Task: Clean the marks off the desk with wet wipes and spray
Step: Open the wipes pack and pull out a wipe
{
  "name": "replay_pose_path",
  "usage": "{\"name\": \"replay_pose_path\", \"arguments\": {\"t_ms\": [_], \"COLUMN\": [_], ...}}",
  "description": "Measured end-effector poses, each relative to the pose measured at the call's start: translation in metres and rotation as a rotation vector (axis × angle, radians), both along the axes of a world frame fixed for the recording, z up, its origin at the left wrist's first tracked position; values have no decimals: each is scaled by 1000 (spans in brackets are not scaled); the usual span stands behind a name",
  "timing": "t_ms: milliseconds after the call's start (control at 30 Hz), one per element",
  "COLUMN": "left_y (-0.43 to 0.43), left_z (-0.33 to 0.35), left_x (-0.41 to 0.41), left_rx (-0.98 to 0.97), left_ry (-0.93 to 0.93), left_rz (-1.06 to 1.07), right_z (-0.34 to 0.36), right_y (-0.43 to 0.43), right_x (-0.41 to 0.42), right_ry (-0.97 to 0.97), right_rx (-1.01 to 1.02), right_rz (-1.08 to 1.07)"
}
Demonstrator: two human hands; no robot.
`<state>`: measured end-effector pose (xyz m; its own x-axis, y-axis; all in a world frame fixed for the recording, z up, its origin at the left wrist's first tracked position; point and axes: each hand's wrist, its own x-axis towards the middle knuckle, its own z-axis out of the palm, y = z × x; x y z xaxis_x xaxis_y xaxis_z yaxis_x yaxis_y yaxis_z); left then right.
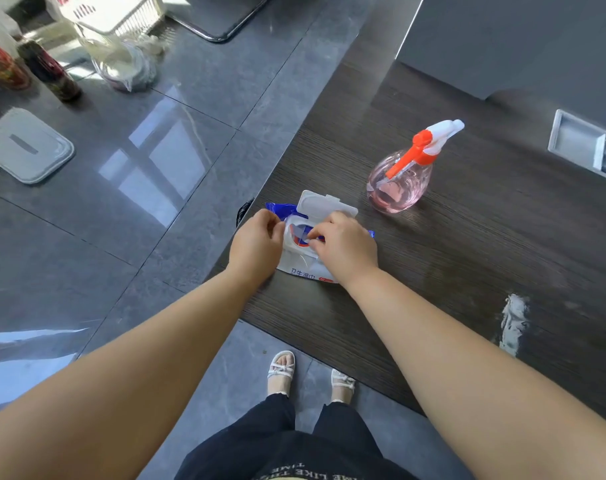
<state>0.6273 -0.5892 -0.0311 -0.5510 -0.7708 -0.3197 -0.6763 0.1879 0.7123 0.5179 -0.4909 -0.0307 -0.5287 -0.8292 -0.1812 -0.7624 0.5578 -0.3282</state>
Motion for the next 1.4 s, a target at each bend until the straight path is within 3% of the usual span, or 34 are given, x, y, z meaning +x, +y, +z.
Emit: {"name": "replay_pose_path", "arguments": {"t_ms": [300, 567, 700, 1033, 1267, 1400], "left_y": [3, 4, 10, 12, 9, 9], "left_z": [3, 15, 16, 17, 18, 15], "left_x": [0, 4, 2, -1, -5, -4], "left_rx": [29, 21, 32, 19, 13, 22], "left_ry": [19, 114, 126, 140, 150, 164], "left_rz": [27, 29, 14, -11, 37, 37], "right_z": [7, 13, 10, 15, 20, 17], "right_y": [-10, -2, 2, -14, -15, -10], "right_x": [-8, -13, -9, -3, -9, -9], "right_ry": [26, -336, -168, 38, -312, -360], "right_rx": [99, -87, 60, 166, 54, 41], "right_rz": [106, -132, -48, -86, -275, -274]}}
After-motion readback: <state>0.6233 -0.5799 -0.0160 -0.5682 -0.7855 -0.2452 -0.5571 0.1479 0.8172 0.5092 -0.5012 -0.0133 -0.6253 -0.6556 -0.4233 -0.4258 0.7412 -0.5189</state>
